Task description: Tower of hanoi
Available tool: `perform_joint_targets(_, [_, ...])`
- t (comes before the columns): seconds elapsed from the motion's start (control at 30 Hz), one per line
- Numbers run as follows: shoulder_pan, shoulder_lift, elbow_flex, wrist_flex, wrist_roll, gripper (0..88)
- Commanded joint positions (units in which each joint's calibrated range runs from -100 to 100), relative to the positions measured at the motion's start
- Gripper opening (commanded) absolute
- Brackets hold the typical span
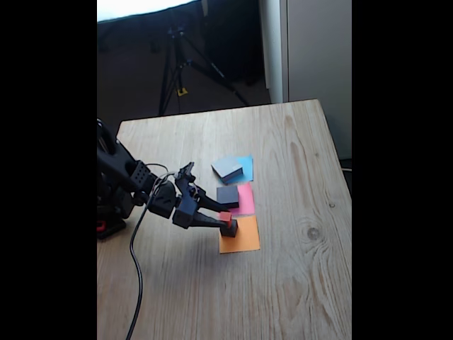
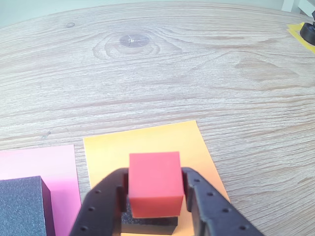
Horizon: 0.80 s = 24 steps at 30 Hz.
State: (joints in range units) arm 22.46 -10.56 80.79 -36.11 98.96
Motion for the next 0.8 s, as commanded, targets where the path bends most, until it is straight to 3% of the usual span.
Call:
perform_joint_targets(0.0, [-0.35,-0.34,-0.15,-1.57,1.04,2.2])
perform_joint_targets(0.6, [-0.69,1.1,-0.61,-2.46,1.04,3.5])
perform_joint_targets(0.77, [-0.77,1.4,-0.61,-2.78,1.04,9.2])
